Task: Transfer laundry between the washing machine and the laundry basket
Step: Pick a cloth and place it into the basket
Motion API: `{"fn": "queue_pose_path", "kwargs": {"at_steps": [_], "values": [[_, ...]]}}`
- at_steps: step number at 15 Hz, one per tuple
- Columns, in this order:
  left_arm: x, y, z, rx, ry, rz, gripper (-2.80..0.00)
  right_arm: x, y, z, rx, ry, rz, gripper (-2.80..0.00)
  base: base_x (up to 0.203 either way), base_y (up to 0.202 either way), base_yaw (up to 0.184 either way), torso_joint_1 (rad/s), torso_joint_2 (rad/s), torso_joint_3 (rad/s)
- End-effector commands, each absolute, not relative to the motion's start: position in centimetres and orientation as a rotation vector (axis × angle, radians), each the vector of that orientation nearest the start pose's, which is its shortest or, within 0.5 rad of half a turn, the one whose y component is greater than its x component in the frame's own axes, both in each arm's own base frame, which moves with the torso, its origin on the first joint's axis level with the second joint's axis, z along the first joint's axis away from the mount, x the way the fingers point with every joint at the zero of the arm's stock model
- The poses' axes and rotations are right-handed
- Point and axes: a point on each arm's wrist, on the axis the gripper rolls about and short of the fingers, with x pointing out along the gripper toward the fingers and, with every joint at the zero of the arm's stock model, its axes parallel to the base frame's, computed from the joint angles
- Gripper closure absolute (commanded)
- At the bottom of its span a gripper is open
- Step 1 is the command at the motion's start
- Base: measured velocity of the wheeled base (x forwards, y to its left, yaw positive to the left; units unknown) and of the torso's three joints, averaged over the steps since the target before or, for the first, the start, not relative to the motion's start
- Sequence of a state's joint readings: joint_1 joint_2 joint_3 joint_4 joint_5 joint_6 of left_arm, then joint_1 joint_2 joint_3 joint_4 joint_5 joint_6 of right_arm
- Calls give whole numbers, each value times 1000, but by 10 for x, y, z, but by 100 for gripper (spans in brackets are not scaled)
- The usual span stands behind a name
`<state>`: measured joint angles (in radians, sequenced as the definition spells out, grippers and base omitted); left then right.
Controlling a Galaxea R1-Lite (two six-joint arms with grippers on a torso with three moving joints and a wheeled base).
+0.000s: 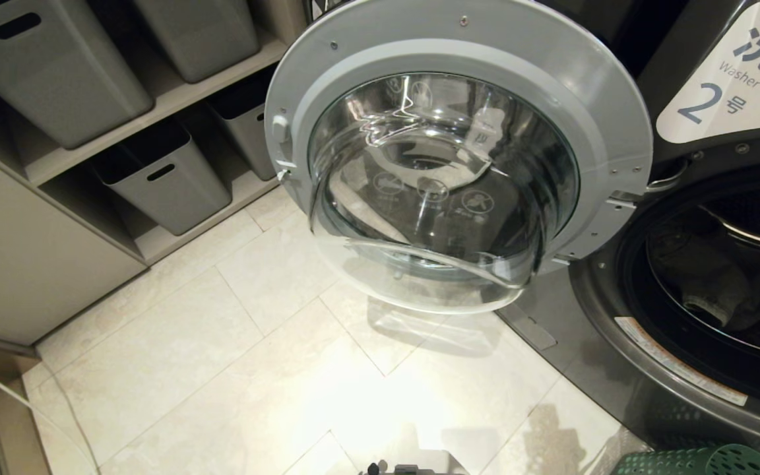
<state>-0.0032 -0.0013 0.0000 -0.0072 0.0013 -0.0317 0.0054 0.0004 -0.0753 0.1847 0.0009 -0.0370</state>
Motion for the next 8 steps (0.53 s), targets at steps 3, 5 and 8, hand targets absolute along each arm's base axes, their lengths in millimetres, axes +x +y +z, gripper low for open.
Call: {"fn": "queue_pose_path", "kwargs": {"at_steps": [3,5,8], "values": [[-23,0,76,-32,-8,-2,0,-29,0,77,-33,112,6,0,0,0,0,0,0,0],[-23,0,76,-32,-8,-2,0,-30,0,77,-31,112,5,0,0,0,0,0,0,0],[-23,0,76,-32,-8,-2,0,-29,0,77,-36,112,7,0,0,0,0,0,0,0]]}}
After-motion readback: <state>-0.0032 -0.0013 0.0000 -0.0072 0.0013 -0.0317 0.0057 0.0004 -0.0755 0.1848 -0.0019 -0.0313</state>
